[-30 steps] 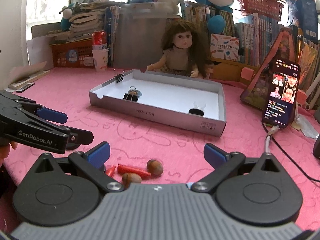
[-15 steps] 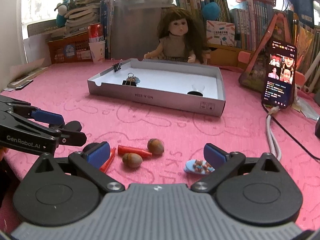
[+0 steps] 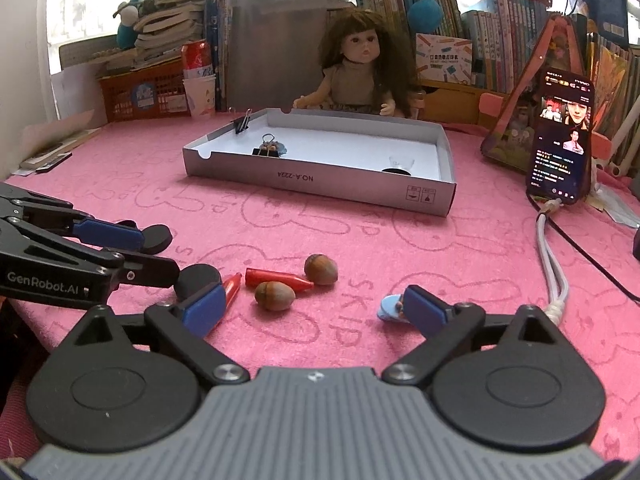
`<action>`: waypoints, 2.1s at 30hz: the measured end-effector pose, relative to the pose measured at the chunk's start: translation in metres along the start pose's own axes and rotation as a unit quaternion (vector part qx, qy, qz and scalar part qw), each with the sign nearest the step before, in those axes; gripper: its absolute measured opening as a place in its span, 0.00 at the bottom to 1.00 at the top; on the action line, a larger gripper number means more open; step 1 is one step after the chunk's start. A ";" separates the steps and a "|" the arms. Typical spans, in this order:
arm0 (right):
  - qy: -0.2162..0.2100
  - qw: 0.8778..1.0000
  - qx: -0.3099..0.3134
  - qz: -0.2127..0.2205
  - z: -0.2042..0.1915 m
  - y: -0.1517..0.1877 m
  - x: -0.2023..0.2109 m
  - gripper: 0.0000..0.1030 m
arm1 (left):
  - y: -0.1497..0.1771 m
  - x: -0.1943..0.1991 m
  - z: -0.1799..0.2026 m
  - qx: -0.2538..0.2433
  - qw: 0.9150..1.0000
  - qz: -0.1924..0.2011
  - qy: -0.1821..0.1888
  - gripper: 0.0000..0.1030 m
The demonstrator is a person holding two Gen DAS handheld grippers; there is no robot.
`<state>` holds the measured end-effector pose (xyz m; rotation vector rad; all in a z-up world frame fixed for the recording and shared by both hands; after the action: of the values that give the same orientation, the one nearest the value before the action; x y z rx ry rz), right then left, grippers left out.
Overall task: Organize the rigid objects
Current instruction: 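Grasp a black round lid with the left gripper while the right gripper approaches a brown acorn, then close the right gripper on the brown acorn while the left gripper holds the lid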
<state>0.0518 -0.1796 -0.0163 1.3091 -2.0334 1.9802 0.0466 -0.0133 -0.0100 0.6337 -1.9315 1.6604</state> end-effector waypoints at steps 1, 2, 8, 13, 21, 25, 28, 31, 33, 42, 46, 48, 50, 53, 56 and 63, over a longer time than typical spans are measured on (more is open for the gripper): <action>-0.001 1.000 0.000 0.001 0.000 0.000 0.000 0.93 | 0.000 0.001 0.000 0.000 1.000 0.000 0.001 0.46; -0.002 1.000 0.000 0.001 -0.001 0.000 0.001 0.92 | 0.000 0.001 0.000 0.000 1.000 0.001 0.002 0.46; -0.005 1.000 -0.001 0.005 -0.002 0.001 0.002 0.88 | 0.001 0.003 0.000 0.000 1.000 0.002 0.001 0.43; -0.004 1.000 -0.001 0.002 -0.002 0.002 0.001 0.86 | 0.003 0.003 0.000 0.001 1.000 -0.004 0.002 0.38; 0.005 1.000 0.001 0.010 -0.003 0.001 0.003 0.71 | 0.005 0.005 0.008 -0.011 1.000 0.002 0.015 0.36; 0.002 1.000 -0.003 0.008 -0.003 0.000 0.002 0.64 | 0.004 0.005 0.019 -0.023 0.999 0.010 0.026 0.35; 0.002 1.000 -0.001 0.006 -0.003 0.001 0.001 0.62 | 0.004 0.001 0.027 -0.032 0.999 0.014 0.027 0.34; 0.004 1.000 -0.007 0.005 -0.001 0.002 0.001 0.59 | 0.003 -0.001 0.031 -0.031 0.999 0.016 0.027 0.34; 0.001 1.000 -0.015 0.005 0.001 0.003 0.000 0.57 | 0.003 -0.003 0.032 -0.030 0.999 0.016 0.027 0.34; -0.006 1.000 -0.019 0.009 0.002 0.003 -0.002 0.55 | 0.002 -0.007 0.027 -0.024 1.000 0.016 0.009 0.28; -0.011 1.000 -0.015 0.005 0.000 0.004 -0.005 0.56 | 0.002 -0.007 0.020 -0.020 1.000 0.014 -0.001 0.28; -0.010 1.000 -0.011 0.005 -0.001 0.004 -0.007 0.56 | 0.002 -0.007 0.017 -0.018 1.000 0.013 -0.002 0.28; -0.006 1.000 -0.003 0.005 -0.003 0.004 -0.009 0.56 | 0.002 -0.007 0.015 -0.016 1.000 0.012 -0.003 0.28; -0.003 1.000 0.003 0.008 -0.005 0.004 -0.012 0.56 | 0.002 -0.007 0.014 -0.015 1.000 0.012 -0.003 0.28; -0.002 1.000 0.001 0.008 -0.005 0.004 -0.014 0.56 | 0.002 -0.007 0.014 -0.017 1.000 0.013 -0.004 0.28; -0.002 1.000 -0.003 0.014 -0.006 0.005 -0.014 0.40 | 0.002 -0.007 0.014 -0.016 1.000 0.012 -0.003 0.28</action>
<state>0.0543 -0.1678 -0.0266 1.2900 -2.0697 1.9827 0.0496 -0.0266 -0.0177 0.6062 -1.9726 1.6404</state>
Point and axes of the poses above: each gripper's, at about its wrist camera, not at the fingertips, and x roughly against the way its jaws point, z to its right, y to its underside, the point moved 3 cm from there along -x, roughly the way its jaws point, and after that the axes turned 15 degrees about -y, right-handed, at the moved point
